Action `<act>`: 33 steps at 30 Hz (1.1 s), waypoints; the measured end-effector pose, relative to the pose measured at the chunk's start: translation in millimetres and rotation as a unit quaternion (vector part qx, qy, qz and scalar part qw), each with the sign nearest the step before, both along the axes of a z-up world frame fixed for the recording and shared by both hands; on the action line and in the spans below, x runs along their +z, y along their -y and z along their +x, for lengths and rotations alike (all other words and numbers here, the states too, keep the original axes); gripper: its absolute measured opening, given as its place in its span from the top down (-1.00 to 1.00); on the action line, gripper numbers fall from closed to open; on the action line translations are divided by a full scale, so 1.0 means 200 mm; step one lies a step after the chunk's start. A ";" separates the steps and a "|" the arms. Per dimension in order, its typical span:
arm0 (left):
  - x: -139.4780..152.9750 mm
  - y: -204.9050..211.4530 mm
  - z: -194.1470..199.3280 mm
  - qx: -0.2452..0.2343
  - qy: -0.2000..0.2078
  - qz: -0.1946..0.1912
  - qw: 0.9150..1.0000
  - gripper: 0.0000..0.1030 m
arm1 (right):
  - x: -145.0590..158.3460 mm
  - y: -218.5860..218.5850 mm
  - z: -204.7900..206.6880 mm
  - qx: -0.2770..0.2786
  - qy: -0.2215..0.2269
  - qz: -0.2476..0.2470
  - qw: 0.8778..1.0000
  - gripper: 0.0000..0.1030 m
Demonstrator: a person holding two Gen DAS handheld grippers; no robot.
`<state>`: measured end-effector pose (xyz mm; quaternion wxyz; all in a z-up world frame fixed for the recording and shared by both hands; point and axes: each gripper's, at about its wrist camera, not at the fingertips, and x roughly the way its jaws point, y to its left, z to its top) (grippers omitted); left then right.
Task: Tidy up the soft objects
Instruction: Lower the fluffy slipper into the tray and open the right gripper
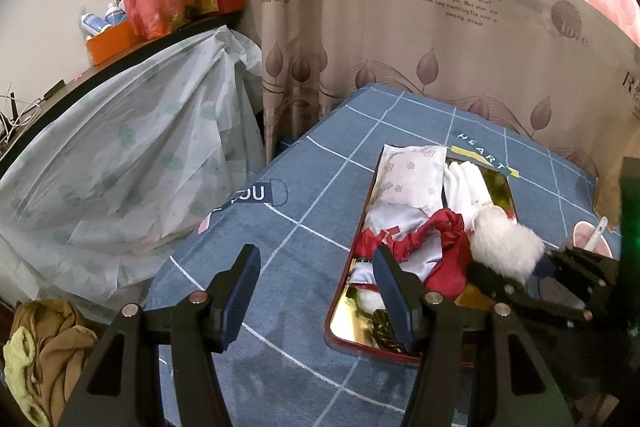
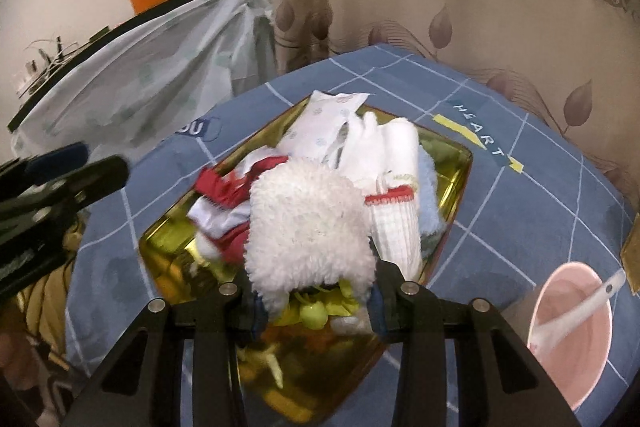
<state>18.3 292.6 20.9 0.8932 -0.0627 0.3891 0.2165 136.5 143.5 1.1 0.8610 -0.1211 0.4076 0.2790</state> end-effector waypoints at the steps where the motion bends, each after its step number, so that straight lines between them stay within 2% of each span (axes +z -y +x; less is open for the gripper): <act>1: 0.00 0.00 0.00 0.000 0.000 0.000 1.000 -0.16 | 0.00 -0.01 0.01 -0.003 0.002 -0.001 1.000 0.30; 8: -0.01 0.00 0.00 0.000 -0.002 -0.002 1.000 -0.16 | -0.04 -0.05 0.06 -0.015 0.017 -0.011 1.000 0.30; 12: -0.01 0.00 0.00 -0.001 -0.002 -0.002 1.000 -0.16 | -0.02 -0.05 0.04 -0.012 0.022 -0.011 1.000 0.20; 14: -0.01 0.00 0.00 -0.001 -0.001 -0.001 1.000 -0.16 | -0.01 -0.05 0.03 -0.012 0.018 -0.003 1.000 0.05; 19: -0.02 0.01 0.00 -0.003 -0.001 -0.001 1.000 -0.16 | 0.04 -0.04 -0.04 -0.011 0.035 0.005 0.999 -0.51; 24: -0.02 0.03 0.00 -0.005 -0.001 0.002 1.000 -0.16 | 0.10 0.01 -0.11 -0.028 0.045 0.021 0.998 -0.82; 27: -0.01 0.04 0.01 -0.006 -0.001 0.003 1.000 -0.16 | 0.12 0.02 -0.15 -0.037 0.044 0.028 0.998 -0.91; 33: -0.01 0.06 0.01 -0.006 0.001 0.007 1.000 -0.16 | 0.13 0.03 -0.19 -0.033 0.040 0.035 0.998 -0.91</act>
